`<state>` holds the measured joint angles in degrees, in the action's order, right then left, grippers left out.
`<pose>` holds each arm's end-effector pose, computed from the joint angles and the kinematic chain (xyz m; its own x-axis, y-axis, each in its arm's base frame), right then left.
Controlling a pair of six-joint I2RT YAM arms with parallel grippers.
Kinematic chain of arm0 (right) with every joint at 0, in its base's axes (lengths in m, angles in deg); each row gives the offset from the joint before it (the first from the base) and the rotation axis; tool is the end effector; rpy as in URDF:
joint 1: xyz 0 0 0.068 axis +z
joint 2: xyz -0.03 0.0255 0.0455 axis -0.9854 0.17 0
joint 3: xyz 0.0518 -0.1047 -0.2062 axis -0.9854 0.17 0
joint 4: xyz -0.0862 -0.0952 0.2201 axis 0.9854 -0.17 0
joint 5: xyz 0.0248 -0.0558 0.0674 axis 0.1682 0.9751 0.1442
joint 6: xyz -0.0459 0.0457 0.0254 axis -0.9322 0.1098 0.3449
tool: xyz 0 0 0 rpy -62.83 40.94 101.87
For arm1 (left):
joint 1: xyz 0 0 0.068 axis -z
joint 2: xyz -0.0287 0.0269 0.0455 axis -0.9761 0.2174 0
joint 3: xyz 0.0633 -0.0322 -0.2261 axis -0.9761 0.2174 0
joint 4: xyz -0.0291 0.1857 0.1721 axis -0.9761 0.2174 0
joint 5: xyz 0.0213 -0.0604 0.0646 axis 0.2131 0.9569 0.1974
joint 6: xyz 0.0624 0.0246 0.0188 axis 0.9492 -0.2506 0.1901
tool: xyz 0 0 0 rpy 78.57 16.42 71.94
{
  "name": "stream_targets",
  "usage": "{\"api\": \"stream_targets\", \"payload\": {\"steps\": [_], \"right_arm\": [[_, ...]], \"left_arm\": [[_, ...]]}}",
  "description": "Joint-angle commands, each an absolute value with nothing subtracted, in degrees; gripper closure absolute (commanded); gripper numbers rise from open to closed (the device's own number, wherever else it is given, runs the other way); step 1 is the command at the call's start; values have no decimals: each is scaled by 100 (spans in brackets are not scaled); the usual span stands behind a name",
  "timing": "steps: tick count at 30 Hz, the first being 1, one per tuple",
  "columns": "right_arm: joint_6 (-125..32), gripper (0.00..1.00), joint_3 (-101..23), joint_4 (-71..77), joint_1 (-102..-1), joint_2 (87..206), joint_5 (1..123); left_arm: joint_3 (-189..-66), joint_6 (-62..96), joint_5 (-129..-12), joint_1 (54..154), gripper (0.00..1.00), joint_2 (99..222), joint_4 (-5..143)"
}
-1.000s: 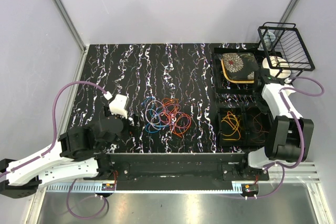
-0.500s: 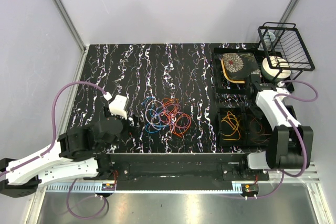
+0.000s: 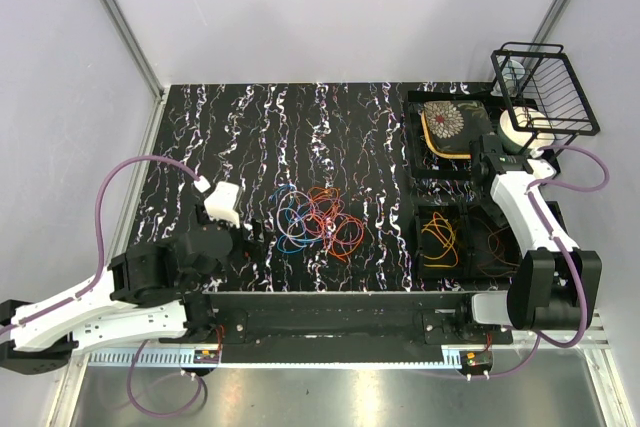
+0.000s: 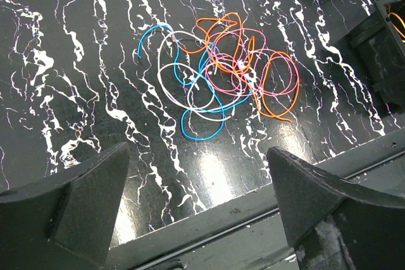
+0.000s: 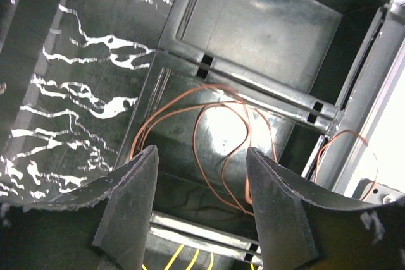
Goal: Untangle the cables
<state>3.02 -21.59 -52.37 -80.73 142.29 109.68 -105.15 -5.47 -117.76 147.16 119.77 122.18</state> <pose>0.2437 -0.0388 0.2021 -0.3916 0.6389 -0.6622 0.8992 0.4182 -0.1282 0.0824 -0.1204 0.2950 -0.4740 0.0344 -0.8798 0.3469 0.9257 -0.1507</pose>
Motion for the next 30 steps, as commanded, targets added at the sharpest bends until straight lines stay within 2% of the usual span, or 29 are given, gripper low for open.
{"api": "stream_targets", "payload": {"steps": [1,5,10,12,13,15,17,22,30], "right_arm": [[121,36,-2458,-5273,-8056,14021,10618],[-187,37,-2634,-5202,-8056,13678,10458],[-284,33,-2538,-5237,-8056,13081,10353],[-232,29,-2415,-5377,-8065,12922,10379],[3,21,-2362,-5491,-8100,12782,10492],[189,12,-2196,-5729,-8275,12641,10511],[628,7,-2081,-6009,-8512,12526,10485],[1743,8,-1572,-6423,-8777,12509,10529],[2352,9,-1001,-6424,-8865,12263,10361]], "left_arm": [[-10551,-647,-12057,14776,6,11954,12180],[-10551,-639,-12065,14793,6,12024,12171],[-10569,-621,-12048,14802,7,12227,12154],[-10569,-604,-12039,14811,7,12350,12145],[-10569,-595,-12030,14811,7,12394,12145],[-10569,-586,-12004,14811,7,12525,12119],[-10577,-595,-11960,14811,7,12666,12136],[-10691,-647,-11670,14802,7,13008,12180],[-10920,-753,-11301,14802,8,13220,12277]]}}
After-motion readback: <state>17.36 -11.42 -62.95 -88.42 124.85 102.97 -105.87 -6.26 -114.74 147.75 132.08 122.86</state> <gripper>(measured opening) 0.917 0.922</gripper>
